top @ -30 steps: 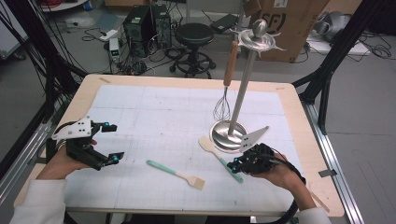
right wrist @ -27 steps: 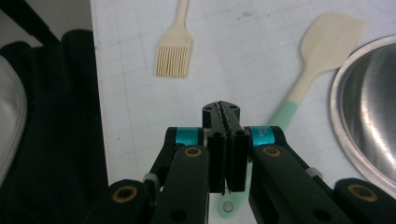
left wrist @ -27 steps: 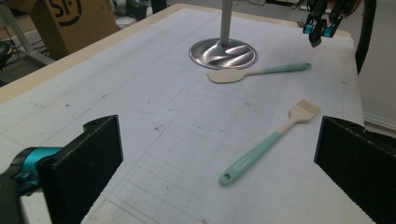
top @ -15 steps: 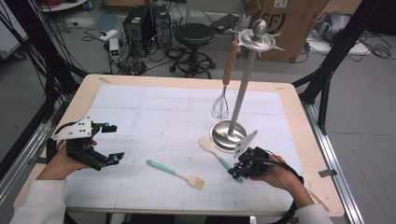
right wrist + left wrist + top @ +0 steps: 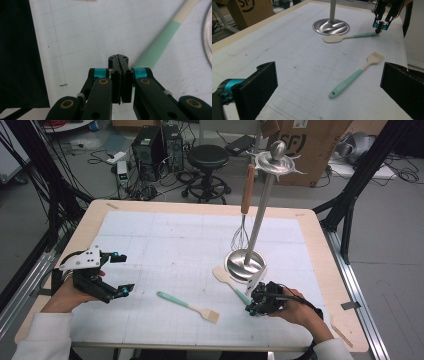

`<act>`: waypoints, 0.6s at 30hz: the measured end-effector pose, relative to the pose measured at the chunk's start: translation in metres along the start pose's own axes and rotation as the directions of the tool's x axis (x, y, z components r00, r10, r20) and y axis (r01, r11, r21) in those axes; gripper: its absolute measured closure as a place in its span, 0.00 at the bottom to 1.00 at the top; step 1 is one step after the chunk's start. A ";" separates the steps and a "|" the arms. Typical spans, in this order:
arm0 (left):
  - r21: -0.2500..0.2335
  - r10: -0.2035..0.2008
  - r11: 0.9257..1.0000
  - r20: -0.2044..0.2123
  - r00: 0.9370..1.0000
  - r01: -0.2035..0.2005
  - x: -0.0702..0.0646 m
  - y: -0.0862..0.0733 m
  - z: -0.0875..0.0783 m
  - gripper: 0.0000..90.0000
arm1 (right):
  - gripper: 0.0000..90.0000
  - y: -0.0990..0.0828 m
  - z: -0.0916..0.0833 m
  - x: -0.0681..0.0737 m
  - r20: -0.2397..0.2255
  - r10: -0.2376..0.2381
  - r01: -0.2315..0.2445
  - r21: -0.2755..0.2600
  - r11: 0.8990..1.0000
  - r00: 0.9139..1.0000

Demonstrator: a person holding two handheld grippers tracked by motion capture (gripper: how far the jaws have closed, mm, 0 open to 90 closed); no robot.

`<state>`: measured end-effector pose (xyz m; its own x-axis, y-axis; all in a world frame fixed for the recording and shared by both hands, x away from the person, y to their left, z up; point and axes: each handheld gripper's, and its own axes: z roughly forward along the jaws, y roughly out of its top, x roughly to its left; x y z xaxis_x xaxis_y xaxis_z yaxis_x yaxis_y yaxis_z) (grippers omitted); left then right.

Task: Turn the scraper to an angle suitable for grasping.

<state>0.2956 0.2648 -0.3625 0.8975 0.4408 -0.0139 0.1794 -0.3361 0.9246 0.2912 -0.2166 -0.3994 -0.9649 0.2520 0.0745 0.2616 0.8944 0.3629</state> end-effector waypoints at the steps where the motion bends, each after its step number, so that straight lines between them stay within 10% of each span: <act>1: -0.001 -0.002 1.000 0.001 1.000 0.002 0.000 0.000 0.000 0.02 | 0.99 -0.001 0.001 0.000 0.007 -0.001 0.001 0.017 1.000 1.000; 18: 0.004 0.001 1.000 0.006 1.000 -0.001 -0.001 -0.001 0.002 0.02 | 0.99 -0.016 0.000 -0.011 0.069 0.064 -0.068 0.071 0.995 0.996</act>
<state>0.2956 0.2627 -0.3638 0.9001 0.4353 -0.0152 0.1802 -0.3403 0.9229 0.2980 -0.2338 -0.4058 -0.9423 0.3331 0.0336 0.3282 0.8991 0.2896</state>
